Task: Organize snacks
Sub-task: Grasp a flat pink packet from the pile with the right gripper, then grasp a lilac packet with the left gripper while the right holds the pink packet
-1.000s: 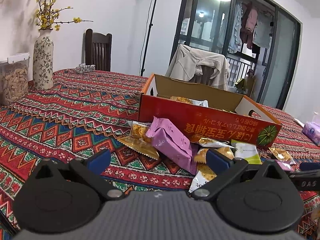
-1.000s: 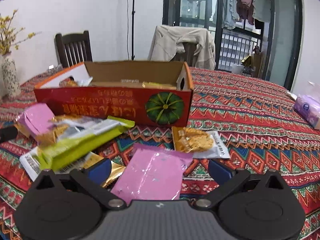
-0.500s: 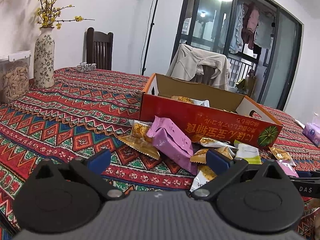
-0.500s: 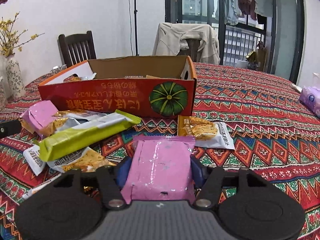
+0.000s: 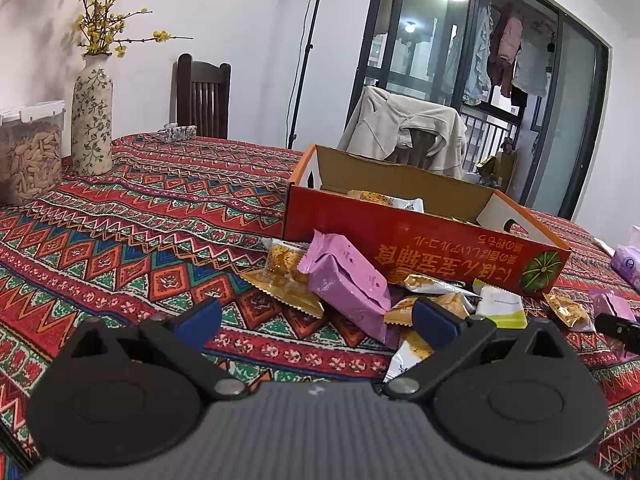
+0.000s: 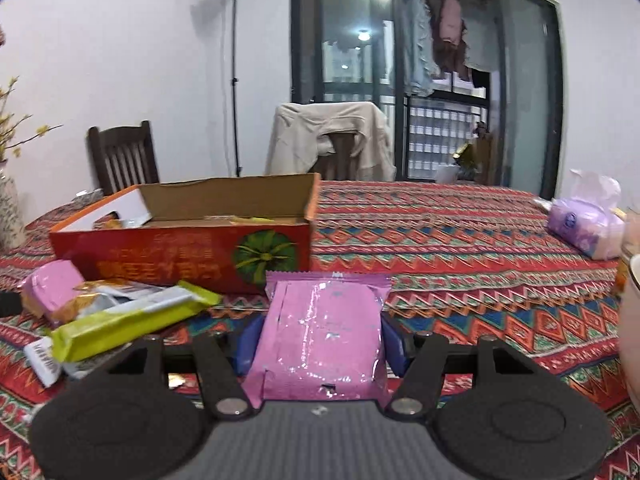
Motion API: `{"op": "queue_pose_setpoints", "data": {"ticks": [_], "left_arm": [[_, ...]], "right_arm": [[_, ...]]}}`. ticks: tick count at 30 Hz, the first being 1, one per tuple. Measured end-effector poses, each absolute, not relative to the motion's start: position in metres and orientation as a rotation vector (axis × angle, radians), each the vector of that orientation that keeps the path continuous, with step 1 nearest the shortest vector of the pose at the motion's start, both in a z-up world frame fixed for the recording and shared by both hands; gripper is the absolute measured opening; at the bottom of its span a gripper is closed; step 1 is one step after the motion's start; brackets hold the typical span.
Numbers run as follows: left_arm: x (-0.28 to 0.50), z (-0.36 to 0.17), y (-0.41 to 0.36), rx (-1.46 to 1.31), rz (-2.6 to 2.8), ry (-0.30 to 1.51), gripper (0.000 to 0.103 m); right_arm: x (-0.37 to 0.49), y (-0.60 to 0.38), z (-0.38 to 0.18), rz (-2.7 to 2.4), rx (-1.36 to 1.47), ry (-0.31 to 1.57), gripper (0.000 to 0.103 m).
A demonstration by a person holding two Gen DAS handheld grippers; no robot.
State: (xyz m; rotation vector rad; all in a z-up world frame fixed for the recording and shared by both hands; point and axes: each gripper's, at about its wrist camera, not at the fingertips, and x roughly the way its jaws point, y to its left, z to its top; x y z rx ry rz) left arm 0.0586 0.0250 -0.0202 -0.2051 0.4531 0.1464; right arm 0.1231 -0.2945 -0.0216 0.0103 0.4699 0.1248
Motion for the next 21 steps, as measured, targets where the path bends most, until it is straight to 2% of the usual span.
{"op": "queue_pose_setpoints", "data": {"ticks": [21], "left_arm": [[0.062,-0.016,0.018,-0.152,0.179,0.493,0.103]], "right_arm": [[0.125,-0.317,-0.038,0.212,0.159,0.519,0.061]]}}
